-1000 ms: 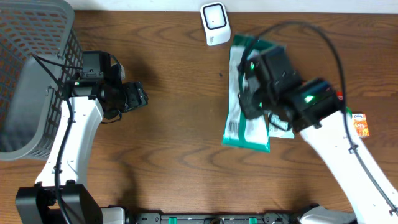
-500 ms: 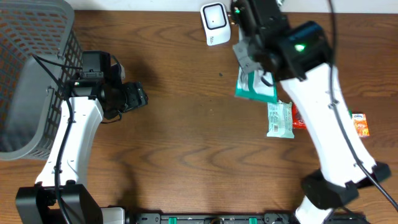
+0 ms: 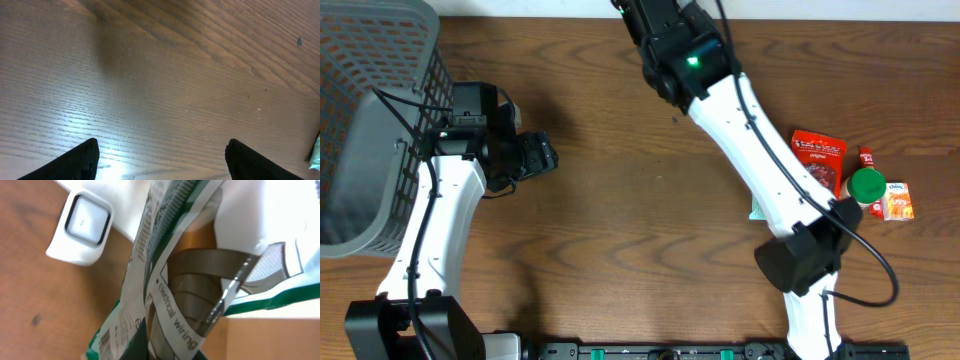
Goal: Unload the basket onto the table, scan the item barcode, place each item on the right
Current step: 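Lift the glove pack with the right gripper up to the white scanner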
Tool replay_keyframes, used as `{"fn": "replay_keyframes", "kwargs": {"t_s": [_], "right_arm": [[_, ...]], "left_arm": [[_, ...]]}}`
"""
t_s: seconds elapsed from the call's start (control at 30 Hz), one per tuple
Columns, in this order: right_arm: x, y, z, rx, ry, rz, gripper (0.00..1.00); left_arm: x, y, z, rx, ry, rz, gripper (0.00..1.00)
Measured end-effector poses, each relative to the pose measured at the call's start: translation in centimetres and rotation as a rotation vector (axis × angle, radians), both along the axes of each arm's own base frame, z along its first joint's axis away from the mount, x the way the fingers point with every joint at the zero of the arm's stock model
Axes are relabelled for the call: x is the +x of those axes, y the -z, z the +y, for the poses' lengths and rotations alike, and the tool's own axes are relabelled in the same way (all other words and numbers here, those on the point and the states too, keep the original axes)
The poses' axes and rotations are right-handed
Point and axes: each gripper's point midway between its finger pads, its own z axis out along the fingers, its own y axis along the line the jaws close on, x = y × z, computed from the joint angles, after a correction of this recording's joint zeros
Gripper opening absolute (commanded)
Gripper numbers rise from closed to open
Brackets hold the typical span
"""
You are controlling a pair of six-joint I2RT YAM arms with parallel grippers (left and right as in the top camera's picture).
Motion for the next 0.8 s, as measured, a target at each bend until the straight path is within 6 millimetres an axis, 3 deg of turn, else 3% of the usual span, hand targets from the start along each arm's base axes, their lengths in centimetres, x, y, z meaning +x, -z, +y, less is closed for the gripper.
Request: {"fn": "replay_keyframes", "kwargs": {"t_s": [0.33,0.53,0.8], "right_arm": [[6.2,-0.5,3.5,-0.050,-0.052,-0.232,0.01],[9.3,0.6,4.6,-0.185,-0.075,-0.330,0.01],[13.1,7.6,4.5,-0.342,-0.081,-0.343,0.01]], "left_arm": [[0.0,0.0,0.0,0.000,0.000,0.000,0.82],[0.0,0.0,0.0,0.000,0.000,0.000,0.82],[0.0,0.0,0.0,0.000,0.000,0.001,0.82]]}}
